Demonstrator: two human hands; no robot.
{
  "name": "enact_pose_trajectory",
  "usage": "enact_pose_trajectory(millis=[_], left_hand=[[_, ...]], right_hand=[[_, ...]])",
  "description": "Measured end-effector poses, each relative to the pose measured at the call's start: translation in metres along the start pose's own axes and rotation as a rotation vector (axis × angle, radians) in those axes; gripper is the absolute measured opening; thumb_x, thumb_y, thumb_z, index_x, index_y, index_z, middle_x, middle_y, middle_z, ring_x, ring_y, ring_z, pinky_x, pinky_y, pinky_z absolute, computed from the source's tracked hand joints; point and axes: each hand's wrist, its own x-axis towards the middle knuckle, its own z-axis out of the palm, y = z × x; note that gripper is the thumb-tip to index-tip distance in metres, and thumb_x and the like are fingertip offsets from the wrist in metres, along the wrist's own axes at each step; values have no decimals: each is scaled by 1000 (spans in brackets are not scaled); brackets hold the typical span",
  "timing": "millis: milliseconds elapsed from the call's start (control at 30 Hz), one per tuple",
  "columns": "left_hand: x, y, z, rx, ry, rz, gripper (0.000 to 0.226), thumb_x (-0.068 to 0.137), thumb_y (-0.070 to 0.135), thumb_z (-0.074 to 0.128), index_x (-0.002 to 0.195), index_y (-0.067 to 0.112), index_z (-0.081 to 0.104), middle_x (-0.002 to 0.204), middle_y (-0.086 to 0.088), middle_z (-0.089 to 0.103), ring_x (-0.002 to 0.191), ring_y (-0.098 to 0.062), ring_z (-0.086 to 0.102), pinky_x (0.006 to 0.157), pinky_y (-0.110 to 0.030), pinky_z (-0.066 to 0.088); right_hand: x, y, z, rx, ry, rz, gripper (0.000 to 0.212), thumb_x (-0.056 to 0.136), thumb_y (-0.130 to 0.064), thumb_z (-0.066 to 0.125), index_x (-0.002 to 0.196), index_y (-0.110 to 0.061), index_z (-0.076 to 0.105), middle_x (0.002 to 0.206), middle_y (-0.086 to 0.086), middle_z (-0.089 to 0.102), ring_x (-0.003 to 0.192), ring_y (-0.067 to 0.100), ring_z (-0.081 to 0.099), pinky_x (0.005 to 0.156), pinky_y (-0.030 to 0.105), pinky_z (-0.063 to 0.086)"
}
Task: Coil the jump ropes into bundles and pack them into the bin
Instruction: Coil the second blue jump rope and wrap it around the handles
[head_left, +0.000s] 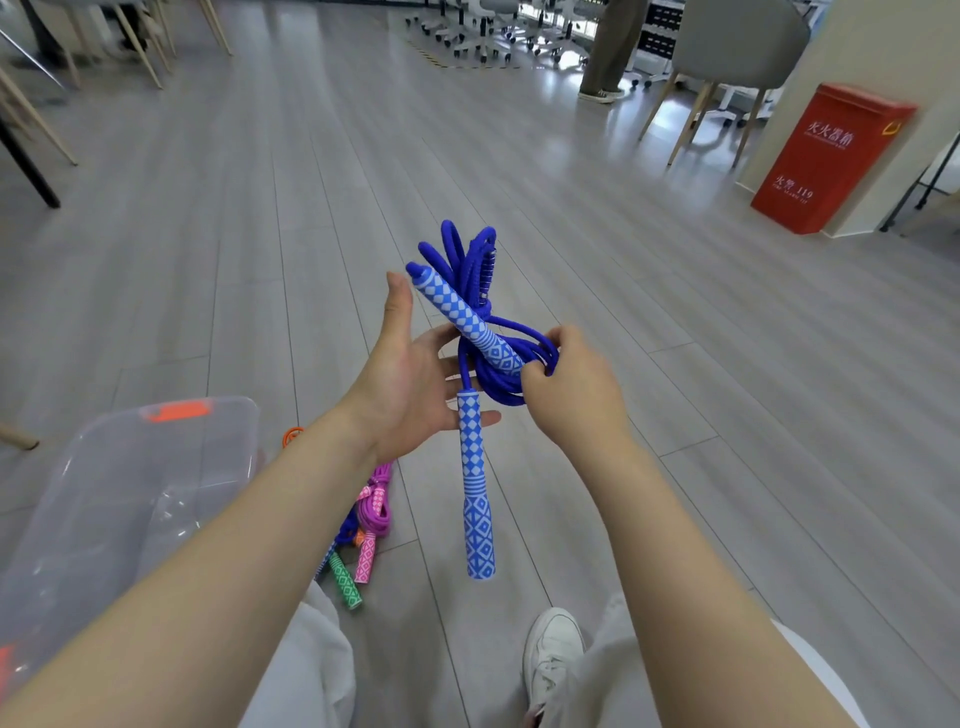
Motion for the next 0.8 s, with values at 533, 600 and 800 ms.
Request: enact_pose_trajectory(millis=[533, 600, 800], left_hand=[[3, -3, 0, -15, -7, 29, 70, 87, 74, 32, 129, 23, 55, 125, -11, 66, 113, -33, 64, 95, -57, 48], [4, -4, 1, 10, 43, 72, 50, 95, 58, 42, 125, 21, 57, 124, -11, 66, 111, -32, 65, 94, -55, 50], [5, -3, -3, 90, 158, 197, 31, 100, 34, 48, 121, 13, 58, 110, -12, 72, 101, -27, 69, 82, -41, 58]], right_hand=[[1, -2, -7, 92, 18, 0, 28, 89, -20, 51, 117, -18, 51, 99, 1, 63, 85, 22, 59, 66, 32, 47], [0, -2, -6, 127, 19, -32, 25, 89, -21, 52, 113, -19, 52, 98, 0, 63, 85, 21, 59, 69, 33, 49], [0, -8, -3, 378, -63, -39, 12, 92, -29, 58, 104, -27, 54, 89, -11, 63, 82, 8, 60, 69, 24, 49]])
